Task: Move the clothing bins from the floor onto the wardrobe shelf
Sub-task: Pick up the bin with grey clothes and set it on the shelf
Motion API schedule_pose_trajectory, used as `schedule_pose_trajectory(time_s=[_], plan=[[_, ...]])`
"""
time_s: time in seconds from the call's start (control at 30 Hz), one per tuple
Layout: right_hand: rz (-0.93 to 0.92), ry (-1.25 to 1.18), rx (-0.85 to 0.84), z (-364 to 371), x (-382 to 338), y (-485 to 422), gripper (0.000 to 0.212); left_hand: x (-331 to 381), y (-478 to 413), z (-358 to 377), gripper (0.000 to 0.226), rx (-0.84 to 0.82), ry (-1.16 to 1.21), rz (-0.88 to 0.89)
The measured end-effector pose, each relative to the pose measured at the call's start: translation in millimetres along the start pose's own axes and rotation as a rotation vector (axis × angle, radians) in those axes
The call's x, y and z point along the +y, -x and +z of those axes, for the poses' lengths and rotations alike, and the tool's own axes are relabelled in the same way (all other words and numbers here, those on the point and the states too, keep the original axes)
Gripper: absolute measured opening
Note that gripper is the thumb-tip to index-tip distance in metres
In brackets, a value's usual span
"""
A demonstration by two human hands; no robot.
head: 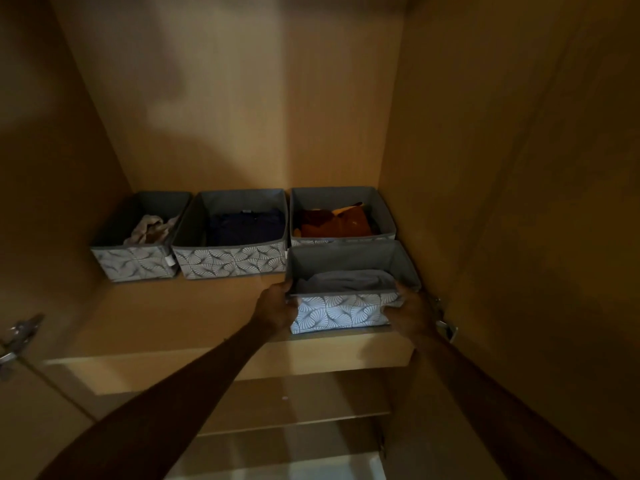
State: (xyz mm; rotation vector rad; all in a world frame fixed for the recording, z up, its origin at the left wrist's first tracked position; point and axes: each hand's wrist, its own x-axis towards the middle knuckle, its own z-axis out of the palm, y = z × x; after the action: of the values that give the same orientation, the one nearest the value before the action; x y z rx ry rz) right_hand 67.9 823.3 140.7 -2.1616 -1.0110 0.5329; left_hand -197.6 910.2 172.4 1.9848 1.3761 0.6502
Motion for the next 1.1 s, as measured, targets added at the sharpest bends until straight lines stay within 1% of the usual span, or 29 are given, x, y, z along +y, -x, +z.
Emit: schedule_pose_trajectory(time_s=[0.1,0.27,0.37,0.43,0.6,0.7,0.8,0.9,0.97,1.1], plan=[[-0.033,0.039,-0.007,-2,-9,10,0.082,3,-2,3,0.047,0.001,-0.015,0.015],[-0.037,0.077,-0.044,-7,-29,32,0.086,3,-1,7,0.051,0.011,-0.015,0.047],[-0.043,0.051,-0.067,-12,-34,37,0.082,1,-2,7,0.051,0.026,-0.035,0.067],[-0.047,0.055,-0.072,-13,-36,38,0.08,0,-2,7,0.049,0.023,-0.008,0.073],[-0.048,0.005,-0.065,-8,-34,37,0.088,-2,-2,9,0.046,0.031,0.042,0.075],[-0.092,-0.042,-0.067,-8,-32,46,0.082,0,9,11,0.048,0.058,0.118,0.058],[-0.178,-0.077,-0.067,-1,-29,60,0.076,1,32,17,0.05,0.128,0.207,0.103],[-0.287,-0.125,-0.124,11,-22,78,0.059,-5,59,23,0.045,0.189,0.268,0.13],[-0.297,-0.205,-0.165,20,-16,90,0.05,-15,74,26,0.04,0.217,0.352,0.082],[-0.19,-0.363,-0.273,41,-3,111,0.048,-48,108,32,0.031,0.231,0.545,-0.184]])
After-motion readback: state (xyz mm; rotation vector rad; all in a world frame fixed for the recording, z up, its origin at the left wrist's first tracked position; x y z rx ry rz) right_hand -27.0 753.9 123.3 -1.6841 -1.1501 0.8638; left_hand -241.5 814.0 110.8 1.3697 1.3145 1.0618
